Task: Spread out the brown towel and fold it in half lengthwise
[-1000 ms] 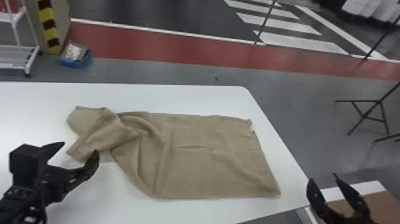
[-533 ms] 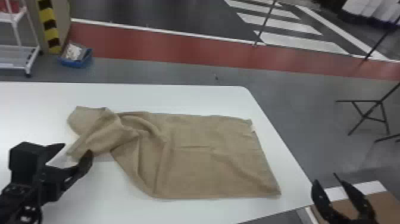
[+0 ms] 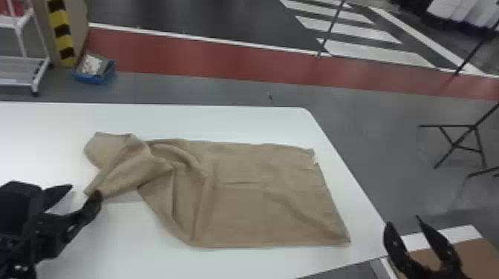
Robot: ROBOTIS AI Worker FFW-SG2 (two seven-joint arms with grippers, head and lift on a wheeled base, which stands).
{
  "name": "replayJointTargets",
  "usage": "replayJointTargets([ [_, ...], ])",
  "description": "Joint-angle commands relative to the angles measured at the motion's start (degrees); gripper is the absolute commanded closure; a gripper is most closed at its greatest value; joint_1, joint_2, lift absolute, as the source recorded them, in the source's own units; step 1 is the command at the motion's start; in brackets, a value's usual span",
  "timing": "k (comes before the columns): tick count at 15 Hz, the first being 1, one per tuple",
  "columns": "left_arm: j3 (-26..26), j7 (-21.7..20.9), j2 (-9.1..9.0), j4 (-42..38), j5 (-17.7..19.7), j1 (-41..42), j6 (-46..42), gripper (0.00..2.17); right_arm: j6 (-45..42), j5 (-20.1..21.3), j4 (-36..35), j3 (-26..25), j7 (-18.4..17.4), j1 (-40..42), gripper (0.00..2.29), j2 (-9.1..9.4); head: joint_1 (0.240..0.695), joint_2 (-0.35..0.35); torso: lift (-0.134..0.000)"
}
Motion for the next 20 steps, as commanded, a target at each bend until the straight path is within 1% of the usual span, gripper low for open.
replayJointTargets([
  [1, 0.0, -0.3, 0.01, -0.9, 0.0, 0.2, 0.6, 0.54, -0.1, 0.0, 0.0, 0.1, 0.0, 0.0, 0.15, 0.05, 0.695, -0.350, -0.125],
  [4, -0.1, -0.3, 0.01, -0.9, -0.2, 0.2, 0.8, 0.57, -0.1, -0.1, 0.3, 0.0, 0.3, 0.0, 0.15, 0.05, 0.695, -0.350, -0.125],
  [6, -0.2, -0.2, -0.08, -0.9, -0.5, 0.2, 0.6, 1.13, -0.1, 0.0, 0.4, 0.1, 0.4, 0.0, 0.15, 0.05, 0.695, -0.350, -0.125],
  [8, -0.2, 0.4, -0.08, -1.0, -0.5, 0.2, 0.6, 1.62, -0.3, -0.1, 0.4, 0.2, 0.4, 0.0, 0.15, 0.05, 0.695, -0.350, -0.125],
  [9, -0.1, 0.4, 0.01, -1.5, -0.5, 0.3, 0.6, 1.72, -0.3, -0.1, 0.3, 0.2, 0.4, 0.0, 0.15, 0.05, 0.695, -0.350, -0.125],
  [12, 0.1, 0.5, 0.01, -2.1, -0.5, 0.3, 1.0, 1.72, -0.4, -0.9, 0.2, 0.2, 0.4, 0.0, 0.15, 0.05, 0.695, -0.350, -0.125],
  [13, 0.2, 0.7, 0.01, -2.3, -0.5, 0.5, 0.6, 1.70, -0.4, -0.9, 0.2, 0.2, 0.4, 0.0, 0.15, 0.05, 0.695, -0.350, -0.125],
  [14, 0.4, 1.5, 0.01, -2.9, -0.5, 0.8, -0.3, 1.39, -0.4, -0.9, 0.2, 0.1, 0.4, 0.0, 0.15, 0.05, 0.695, -0.350, -0.125],
  [15, 0.7, 1.6, 0.01, -3.4, -0.4, 1.1, -0.3, 0.86, -0.4, -0.9, 0.3, 0.2, 0.4, 0.0, 0.15, 0.05, 0.695, -0.350, -0.125],
  [16, 0.7, 1.5, 0.01, -3.6, -0.1, 1.1, 0.1, 0.44, -0.4, -0.8, 0.3, 0.2, 0.4, 0.0, 0.15, 0.05, 0.695, -0.350, -0.125],
  [18, 0.5, 0.6, -0.08, -3.3, 0.0, 0.7, 1.7, 0.25, -0.4, -0.8, 0.3, 0.2, 0.4, 0.0, 0.15, 0.05, 0.695, -0.350, -0.125],
  [20, 0.1, -0.3, -0.52, -2.5, -0.2, 0.2, 2.9, 0.25, -0.4, -0.9, 0.4, 0.0, 0.8, 0.0, 0.15, 0.05, 0.695, -0.350, -0.125],
])
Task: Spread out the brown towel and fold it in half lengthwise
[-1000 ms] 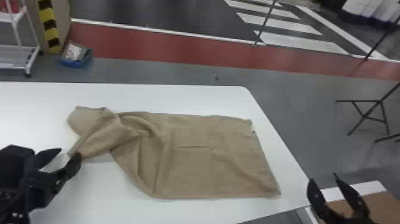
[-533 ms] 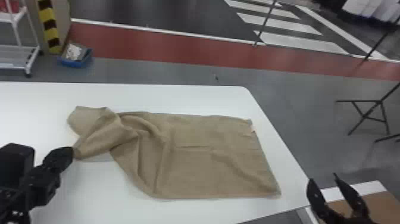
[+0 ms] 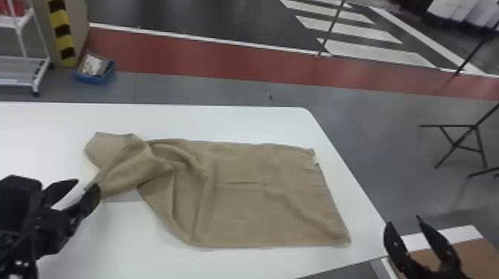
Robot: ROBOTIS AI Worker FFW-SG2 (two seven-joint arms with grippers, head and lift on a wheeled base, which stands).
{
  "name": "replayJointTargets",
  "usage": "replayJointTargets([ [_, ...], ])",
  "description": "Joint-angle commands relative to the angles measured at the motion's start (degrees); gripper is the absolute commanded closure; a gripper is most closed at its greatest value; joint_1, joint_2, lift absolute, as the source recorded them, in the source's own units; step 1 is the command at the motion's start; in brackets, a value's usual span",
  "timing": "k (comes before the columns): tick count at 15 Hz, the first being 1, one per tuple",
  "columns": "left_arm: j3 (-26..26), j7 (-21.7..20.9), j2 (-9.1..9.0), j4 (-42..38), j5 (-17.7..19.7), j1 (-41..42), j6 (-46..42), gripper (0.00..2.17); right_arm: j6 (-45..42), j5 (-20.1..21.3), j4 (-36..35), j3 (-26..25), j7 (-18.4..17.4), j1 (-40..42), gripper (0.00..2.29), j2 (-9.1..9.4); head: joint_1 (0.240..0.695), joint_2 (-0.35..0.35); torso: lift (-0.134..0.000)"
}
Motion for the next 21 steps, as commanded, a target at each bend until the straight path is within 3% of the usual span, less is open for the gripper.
replayJointTargets([
  [1, -0.4, -0.4, -0.41, 1.1, 0.0, -0.6, 0.7, 0.25, 0.0, 0.0, 0.2, -0.1, 0.0, 0.0, 0.15, 0.05, 0.695, -0.350, -0.125],
  [4, -1.4, -0.4, -0.50, 2.9, -0.6, -2.4, 0.8, 0.27, -0.5, 0.0, 0.4, -0.1, 0.0, 0.0, 0.15, 0.05, 0.695, -0.350, -0.125],
  [7, -1.5, -0.7, -0.50, 3.2, -0.6, -2.6, 1.0, 0.43, -1.2, 0.0, 1.1, -0.2, 0.0, -0.1, 0.15, 0.05, 0.695, -0.350, -0.125],
  [10, -1.5, -1.1, -0.23, 3.2, -0.6, -2.6, 1.7, 0.75, -2.1, 0.0, 1.6, 0.0, 0.0, -0.4, 0.15, 0.05, 0.695, -0.350, -0.125],
  [13, -1.4, -0.7, -0.14, 2.7, -0.6, -2.1, 1.5, 1.45, -2.5, 0.0, 1.6, 0.0, 0.0, -0.4, 0.15, 0.05, 0.695, -0.350, -0.125],
  [17, 0.4, 1.0, 0.30, -1.3, -0.1, 0.0, 0.1, 1.45, -3.0, 0.2, 1.5, 0.8, 0.1, -0.4, 0.15, 0.05, 0.695, -0.350, -0.125],
  [21, 6.4, 2.4, 1.97, -8.2, 2.3, 4.1, -0.2, 1.45, -3.5, 7.1, 0.8, 2.3, -1.2, -0.8, 0.16, 0.05, 0.695, -0.350, -0.125],
])
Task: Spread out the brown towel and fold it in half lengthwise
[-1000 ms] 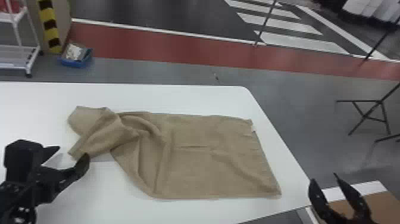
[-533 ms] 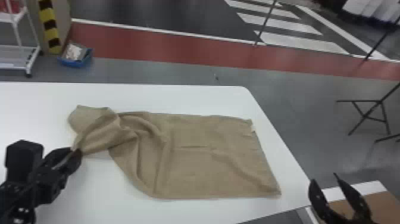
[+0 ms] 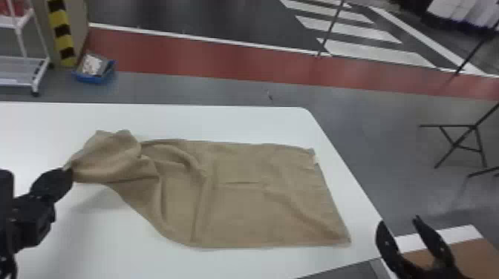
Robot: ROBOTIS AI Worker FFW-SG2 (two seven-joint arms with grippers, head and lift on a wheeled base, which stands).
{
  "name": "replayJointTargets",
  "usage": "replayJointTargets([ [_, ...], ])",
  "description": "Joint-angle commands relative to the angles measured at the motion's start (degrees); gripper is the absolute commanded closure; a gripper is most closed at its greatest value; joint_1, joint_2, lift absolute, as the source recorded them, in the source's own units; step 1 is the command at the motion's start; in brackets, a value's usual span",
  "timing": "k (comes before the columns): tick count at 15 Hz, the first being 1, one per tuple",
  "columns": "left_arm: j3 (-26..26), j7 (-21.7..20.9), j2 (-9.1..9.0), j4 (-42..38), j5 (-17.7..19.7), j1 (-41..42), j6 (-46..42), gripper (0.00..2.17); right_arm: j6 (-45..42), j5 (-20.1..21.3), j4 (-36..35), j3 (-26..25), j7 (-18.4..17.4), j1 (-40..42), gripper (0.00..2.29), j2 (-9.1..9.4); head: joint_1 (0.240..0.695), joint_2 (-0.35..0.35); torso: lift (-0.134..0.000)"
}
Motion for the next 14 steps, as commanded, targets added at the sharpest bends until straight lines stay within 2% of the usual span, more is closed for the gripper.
replayJointTargets([
  [1, 2.9, -0.1, 0.93, -2.9, 1.3, 2.0, -0.1, 1.45, 0.7, 6.5, -0.7, 1.7, -1.4, -0.6, 0.21, 0.05, 0.695, -0.350, -0.125],
  [3, 3.5, 0.0, 0.93, -3.4, 1.3, 2.7, -0.6, 1.45, 1.5, 12.7, -0.8, 3.5, -3.7, -1.4, 0.22, 0.05, 0.695, -0.327, -0.125],
  [5, 3.5, 0.2, 0.93, -3.7, 1.3, 3.4, -2.0, 1.45, 5.8, 15.9, 0.5, 3.7, -4.3, -3.2, 0.22, 0.05, 0.695, -0.297, -0.125],
  [6, 3.8, 0.3, 0.93, -3.9, 1.3, 3.6, -2.0, 1.45, 9.3, 16.4, 1.4, 3.5, -4.1, -4.0, 0.22, 0.05, 0.695, -0.279, -0.125],
  [9, 4.8, 0.2, 0.93, -4.2, 1.3, 4.3, -2.0, 1.45, 12.1, 15.9, 3.6, 3.3, -2.7, -4.1, 0.22, -1.58, 0.695, -0.278, -0.125],
  [14, 5.1, 0.2, 1.19, -4.5, 1.3, 4.9, -2.0, 1.45, 13.5, 16.1, 4.8, 3.5, -1.3, -5.0, 0.29, -1.76, 0.695, -0.273, -0.125],
])
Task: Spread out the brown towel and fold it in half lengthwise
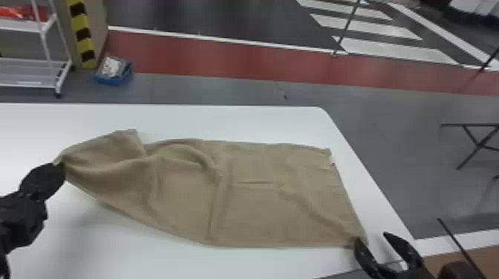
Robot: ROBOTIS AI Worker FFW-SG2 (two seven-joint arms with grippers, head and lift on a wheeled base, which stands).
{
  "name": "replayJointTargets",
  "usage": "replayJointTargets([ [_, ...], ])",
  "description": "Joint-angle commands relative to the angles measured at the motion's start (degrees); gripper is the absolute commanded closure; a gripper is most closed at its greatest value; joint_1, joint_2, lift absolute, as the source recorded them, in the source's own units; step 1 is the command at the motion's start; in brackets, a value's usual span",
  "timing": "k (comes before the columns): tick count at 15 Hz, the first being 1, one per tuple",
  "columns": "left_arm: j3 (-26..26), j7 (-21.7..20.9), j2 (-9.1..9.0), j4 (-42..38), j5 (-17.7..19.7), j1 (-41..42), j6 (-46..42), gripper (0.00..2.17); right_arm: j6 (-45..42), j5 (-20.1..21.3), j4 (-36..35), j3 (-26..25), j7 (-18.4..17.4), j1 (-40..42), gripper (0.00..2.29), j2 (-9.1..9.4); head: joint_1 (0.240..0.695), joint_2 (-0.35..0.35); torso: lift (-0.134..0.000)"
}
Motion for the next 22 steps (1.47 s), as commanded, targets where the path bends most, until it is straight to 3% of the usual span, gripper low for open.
replayJointTargets([
  [1, 0.0, 0.0, 0.08, -0.2, 0.0, 0.2, 0.2, 1.45, 2.4, 0.5, 0.0, 0.1, 0.3, -0.7, 0.42, -0.10, 0.695, -0.273, -0.125],
  [3, 0.3, 0.0, 0.08, -0.4, 0.0, 0.5, 0.2, 1.45, 3.8, 0.7, 0.0, 0.3, 0.5, -0.9, 0.66, -0.45, 0.695, -0.270, -0.125],
  [7, 0.7, 0.1, 0.08, -0.9, 0.0, 0.7, 0.2, 1.45, 5.4, 0.1, -0.3, 0.0, 2.8, -1.0, 1.62, -0.89, 0.695, -0.264, -0.125],
  [9, 0.9, 1.0, 0.08, -2.5, -0.4, 1.0, 0.3, 1.45, 6.1, -1.1, -2.3, -1.0, 6.1, -0.6, 1.95, -0.45, 0.695, -0.258, -0.125],
  [12, 3.4, 2.4, 0.87, -7.6, -0.7, 2.5, 3.3, 1.45, 13.7, -3.1, -11.3, -2.5, 7.9, 0.2, 1.96, -0.45, 0.695, -0.246, -0.125],
  [14, 6.5, 3.0, 1.05, -13.4, -0.6, 3.4, 13.0, 1.45, 25.6, -3.8, -18.1, -4.5, 9.5, -2.6, 1.96, -1.24, 0.695, -0.230, -0.125],
  [17, 12.1, 4.2, 1.40, -23.3, -0.4, 6.2, 26.5, 1.45, 49.9, -4.9, -27.2, -5.5, 10.6, -11.2, 1.96, -5.11, 0.695, -0.193, -0.125],
  [19, 15.4, 4.4, 1.31, -28.0, 0.2, 7.7, 33.0, 1.45, 61.1, -5.0, -28.9, -3.1, 9.8, -17.3, 1.96, -7.57, 0.695, -0.164, -0.125],
  [22, 18.3, 4.3, 1.23, -28.7, 0.4, 7.4, 34.8, 1.45, 63.4, -0.2, -25.2, 3.9, 8.0, -26.8, 1.96, -8.88, 0.695, -0.093, -0.125],
])
